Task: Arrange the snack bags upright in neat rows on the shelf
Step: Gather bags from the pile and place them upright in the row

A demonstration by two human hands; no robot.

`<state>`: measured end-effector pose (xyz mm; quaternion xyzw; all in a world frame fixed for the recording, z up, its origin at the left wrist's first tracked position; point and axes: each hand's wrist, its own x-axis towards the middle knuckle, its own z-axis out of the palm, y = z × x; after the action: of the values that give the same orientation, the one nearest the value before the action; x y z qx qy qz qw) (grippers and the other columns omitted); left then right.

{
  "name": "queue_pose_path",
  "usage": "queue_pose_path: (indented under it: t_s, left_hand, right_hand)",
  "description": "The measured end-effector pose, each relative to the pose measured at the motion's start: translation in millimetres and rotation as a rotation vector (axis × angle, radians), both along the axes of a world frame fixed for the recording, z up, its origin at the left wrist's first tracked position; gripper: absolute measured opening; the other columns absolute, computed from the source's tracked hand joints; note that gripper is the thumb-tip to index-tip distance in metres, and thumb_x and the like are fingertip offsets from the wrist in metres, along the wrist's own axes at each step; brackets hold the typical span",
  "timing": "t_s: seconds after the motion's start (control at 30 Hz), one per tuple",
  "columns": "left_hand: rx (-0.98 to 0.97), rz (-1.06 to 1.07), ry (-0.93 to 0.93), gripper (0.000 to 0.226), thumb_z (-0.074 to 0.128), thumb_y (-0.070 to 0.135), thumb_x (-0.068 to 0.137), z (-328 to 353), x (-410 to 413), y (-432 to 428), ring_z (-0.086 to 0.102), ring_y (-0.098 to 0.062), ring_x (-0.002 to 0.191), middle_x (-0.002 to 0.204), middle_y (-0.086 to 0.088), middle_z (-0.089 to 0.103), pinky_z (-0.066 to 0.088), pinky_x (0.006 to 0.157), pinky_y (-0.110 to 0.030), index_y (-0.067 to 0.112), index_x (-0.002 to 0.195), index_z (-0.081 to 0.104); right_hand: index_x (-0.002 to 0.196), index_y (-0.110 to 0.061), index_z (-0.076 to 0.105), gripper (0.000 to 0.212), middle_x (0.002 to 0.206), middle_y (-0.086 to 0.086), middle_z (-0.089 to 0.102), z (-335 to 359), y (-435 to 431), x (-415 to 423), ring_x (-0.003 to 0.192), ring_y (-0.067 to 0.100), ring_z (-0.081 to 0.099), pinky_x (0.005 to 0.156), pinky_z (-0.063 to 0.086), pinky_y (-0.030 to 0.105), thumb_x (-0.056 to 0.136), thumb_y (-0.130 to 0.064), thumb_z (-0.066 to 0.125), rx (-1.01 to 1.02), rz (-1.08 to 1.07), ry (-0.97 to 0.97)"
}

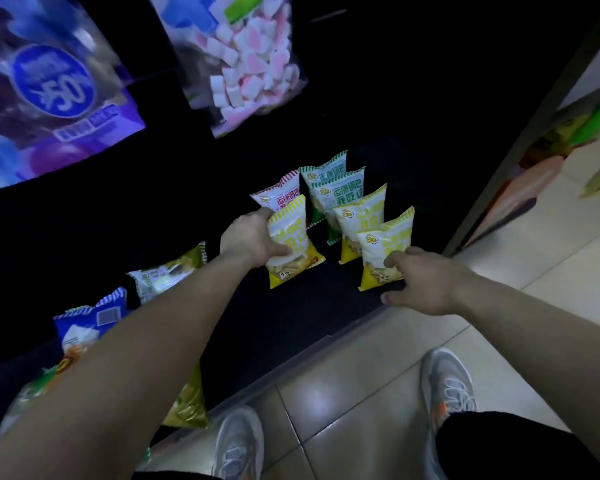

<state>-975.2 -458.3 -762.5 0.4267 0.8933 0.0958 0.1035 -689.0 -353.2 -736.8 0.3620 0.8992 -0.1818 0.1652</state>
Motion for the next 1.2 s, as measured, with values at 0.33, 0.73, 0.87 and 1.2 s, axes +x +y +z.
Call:
queue_pose_path:
  t_s: [0.33, 0.73, 0.87, 1.2]
  left_hand:
    - [0.021, 0.042, 0.067, 0.09, 0.085, 0.058, 0.059, -66.8, -31.5, 73.5, 0.062, -0.027, 0.1, 0.11, -0.004, 0.065, 0.047, 0.058, -0.032, 0.03, 0.133, 0.042]
    - [-0.013, -0.002, 0.188, 0.086, 0.075, 0.058, 0.072, -88.1, -25.5, 90.0, 0.042, -0.031, 0.128, 0.139, -0.007, 0.047, 0.043, 0.094, -0.045, 0.022, 0.142, 0.039]
    - [-0.041, -0.012, 0.225, 0.086, 0.071, 0.06, 0.075, -76.9, -15.2, 85.0, 0.039, -0.031, 0.129, 0.139, -0.008, 0.045, 0.038, 0.1, -0.044, 0.018, 0.142, 0.037]
    - [-0.076, -0.079, 0.156, 0.08, 0.069, 0.055, 0.078, 23.9, -11.3, -6.6, 0.04, -0.029, 0.129, 0.142, -0.007, 0.042, 0.04, 0.102, -0.043, 0.023, 0.144, 0.038]
  right_hand:
    - [0.14, -0.028, 0.039, 0.066, 0.126, 0.002, 0.044, -12.2, -3.7, -23.3, 0.121, 0.029, 0.047, 0.095, 0.045, 0.043, 0.084, -0.055, 0.059, -0.015, 0.048, -0.099]
    - [0.141, -0.029, 0.038, 0.065, 0.127, 0.001, 0.044, -19.6, -6.6, -40.7, 0.121, 0.027, 0.048, 0.089, 0.043, 0.036, 0.085, -0.056, 0.058, -0.017, 0.07, -0.093]
    - [0.139, -0.029, 0.041, 0.063, 0.129, 0.002, 0.045, -18.2, -9.2, -41.1, 0.121, 0.027, 0.048, 0.089, 0.044, 0.037, 0.084, -0.056, 0.059, -0.004, 0.087, -0.097]
    - [0.133, -0.025, 0.048, 0.059, 0.126, 0.004, 0.048, 18.1, -34.9, -75.0, 0.117, 0.028, 0.05, 0.079, 0.041, 0.037, 0.083, -0.054, 0.061, 0.08, 0.168, 0.037]
